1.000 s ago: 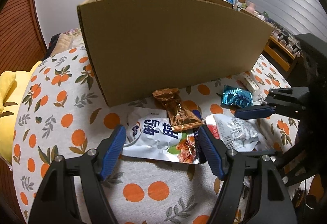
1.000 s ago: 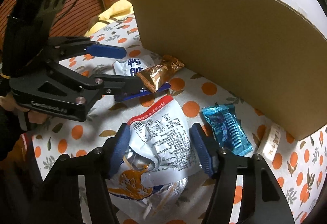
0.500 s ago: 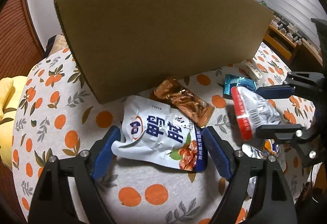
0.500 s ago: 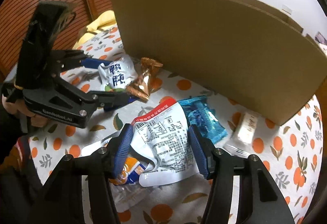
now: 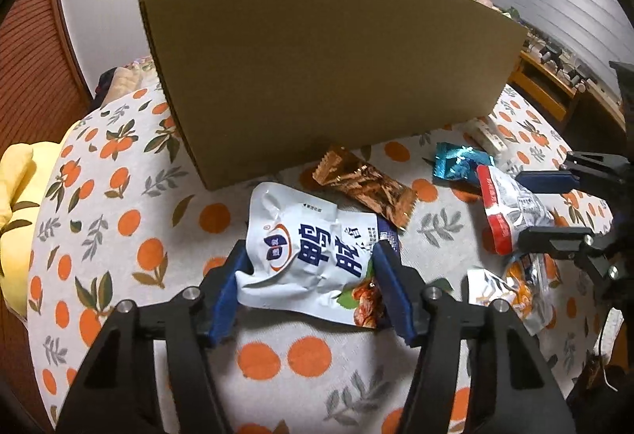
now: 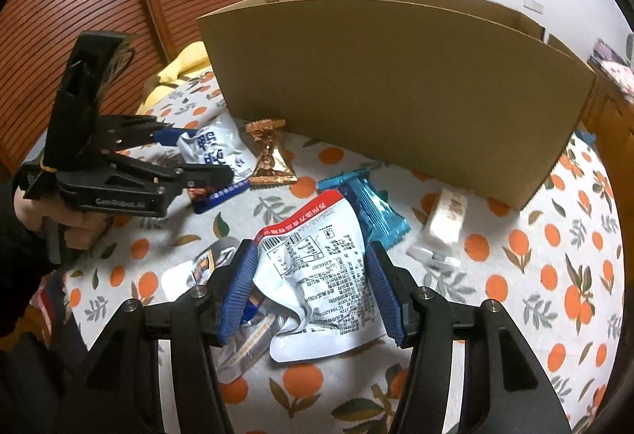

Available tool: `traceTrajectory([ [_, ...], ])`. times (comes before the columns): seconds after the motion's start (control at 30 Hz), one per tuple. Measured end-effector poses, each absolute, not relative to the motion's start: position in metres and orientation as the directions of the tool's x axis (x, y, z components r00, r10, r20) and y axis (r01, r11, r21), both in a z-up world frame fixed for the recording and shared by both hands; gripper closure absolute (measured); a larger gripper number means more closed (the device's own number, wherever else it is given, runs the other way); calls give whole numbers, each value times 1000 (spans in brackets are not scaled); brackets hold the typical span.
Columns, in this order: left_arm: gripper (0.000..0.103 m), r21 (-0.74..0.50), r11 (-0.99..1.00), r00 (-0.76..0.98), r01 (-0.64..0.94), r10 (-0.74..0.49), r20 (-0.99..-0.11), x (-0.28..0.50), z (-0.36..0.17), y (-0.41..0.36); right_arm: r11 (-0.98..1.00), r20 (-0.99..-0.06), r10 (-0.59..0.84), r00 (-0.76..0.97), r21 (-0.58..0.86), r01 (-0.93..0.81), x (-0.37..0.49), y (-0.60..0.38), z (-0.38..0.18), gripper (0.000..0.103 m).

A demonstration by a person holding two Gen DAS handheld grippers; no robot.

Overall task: Organize snacks
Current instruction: 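Grasp the white duck-neck pack with the left tool while the right tool grasps the silver pouch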

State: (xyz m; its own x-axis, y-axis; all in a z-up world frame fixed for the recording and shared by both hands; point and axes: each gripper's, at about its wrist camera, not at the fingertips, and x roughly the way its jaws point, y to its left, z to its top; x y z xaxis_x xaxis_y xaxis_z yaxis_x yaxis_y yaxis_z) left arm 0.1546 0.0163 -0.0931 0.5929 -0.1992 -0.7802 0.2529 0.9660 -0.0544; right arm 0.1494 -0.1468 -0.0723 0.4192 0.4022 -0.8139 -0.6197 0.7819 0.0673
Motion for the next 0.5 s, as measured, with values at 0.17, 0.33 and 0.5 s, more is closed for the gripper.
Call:
traceTrajectory([
  [0.17, 42, -32, 967, 603, 254, -184, -776, 143, -89, 15, 792, -814, 397, 424, 70, -607, 148, -151, -73, 45],
  [0.33, 42, -33, 969, 622, 245, -183, -761, 136, -80, 19, 799, -812, 392, 432, 68, -597, 148, -152, -73, 45],
  [0.5, 42, -32, 971, 642, 235, -180, -745, 130, -71, 22, 801, -808, 394, 439, 67, -595, 147, -153, -71, 45],
])
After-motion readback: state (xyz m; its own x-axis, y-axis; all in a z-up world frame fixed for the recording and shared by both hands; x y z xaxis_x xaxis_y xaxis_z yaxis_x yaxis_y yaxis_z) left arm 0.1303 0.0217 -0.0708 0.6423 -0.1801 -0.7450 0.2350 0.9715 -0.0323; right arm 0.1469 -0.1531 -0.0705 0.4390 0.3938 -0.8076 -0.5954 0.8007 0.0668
